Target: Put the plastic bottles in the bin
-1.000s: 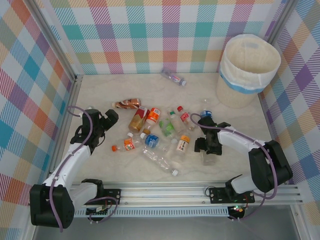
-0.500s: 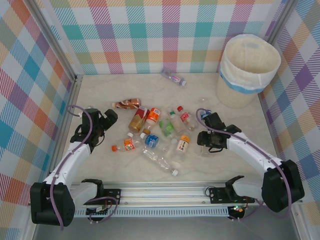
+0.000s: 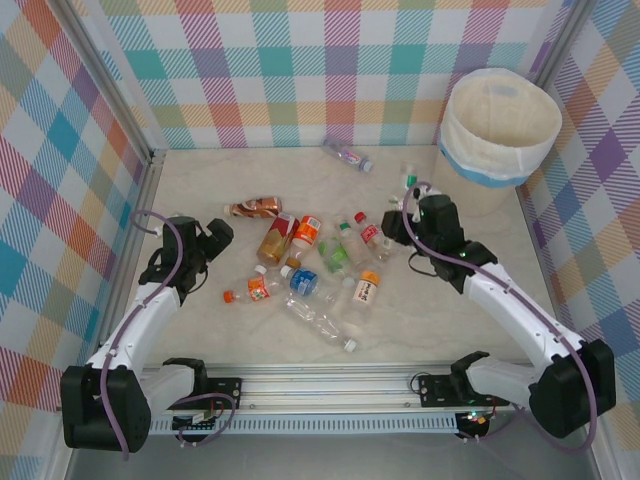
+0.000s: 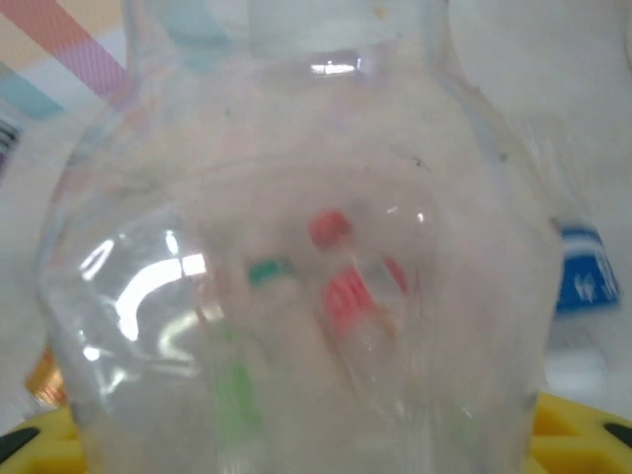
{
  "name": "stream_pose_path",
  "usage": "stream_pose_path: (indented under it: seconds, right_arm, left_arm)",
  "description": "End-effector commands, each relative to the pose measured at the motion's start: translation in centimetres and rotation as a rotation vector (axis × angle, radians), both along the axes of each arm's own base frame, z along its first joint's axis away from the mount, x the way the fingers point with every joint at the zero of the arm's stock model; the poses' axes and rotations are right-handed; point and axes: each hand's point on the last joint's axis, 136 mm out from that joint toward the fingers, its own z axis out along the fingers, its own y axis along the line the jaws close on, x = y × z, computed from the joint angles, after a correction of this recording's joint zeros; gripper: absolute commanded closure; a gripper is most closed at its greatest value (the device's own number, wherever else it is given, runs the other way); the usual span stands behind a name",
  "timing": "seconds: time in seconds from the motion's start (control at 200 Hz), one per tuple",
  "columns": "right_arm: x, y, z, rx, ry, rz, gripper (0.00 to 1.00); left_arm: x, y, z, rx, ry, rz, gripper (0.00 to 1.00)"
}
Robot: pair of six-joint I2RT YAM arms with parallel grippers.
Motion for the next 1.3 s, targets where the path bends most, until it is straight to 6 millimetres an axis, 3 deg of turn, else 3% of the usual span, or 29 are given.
stream_pose_path:
  seconds: [0.0, 0.13, 0.235, 0.46, 0.575, 0.755, 0.935, 1.18, 1.295]
  right_arm:
    - [4.0, 0.6, 8.2, 0.021, -0.246, 0.006, 0.54]
    - [7.6, -0.9, 12.5, -0.018, -0.312, -0.023, 0.54]
    - [10.5, -3.6, 15.3, -0.067, -0.345, -0.076, 0.54]
    - [15.3, -10.7, 18.8, -0.156, -0.359, -0.225, 0.53]
    - [17.3, -14.2, 19.4, -0.162, -0.326, -0.287, 0.53]
    - [20.3, -19.1, 16.9, -0.221, -0.229, -0.398, 0.52]
    - [22.2, -21.9, 13.9, -0.242, -0.140, -0.440, 0.50]
    - [24.3, -21.6, 9.2, -0.231, 0.003, -0.349, 0.48]
    - [25.0, -20.1, 7.6, -0.203, 0.036, -0.254, 0.46]
  left_arm:
    - [0.0, 0.6, 1.3, -0.011, -0.020, 0.026, 0.00]
    - [-0.2, 0.6, 1.3, -0.012, -0.006, 0.026, 0.00]
    - [-0.8, 0.7, 0.9, -0.010, 0.022, 0.031, 0.00]
    - [-1.5, 1.0, 1.0, -0.011, 0.017, 0.043, 0.00]
    - [-1.7, 1.1, 1.1, -0.011, 0.015, 0.049, 0.00]
    - [-2.4, 1.4, 0.5, -0.015, 0.043, 0.069, 0.00]
    - [-3.7, 1.9, -0.3, -0.001, 0.109, 0.086, 0.00]
    - [-4.9, 2.0, -2.1, 0.007, 0.181, 0.074, 0.00]
    - [-5.1, 1.8, -2.6, 0.006, 0.204, 0.060, 0.00]
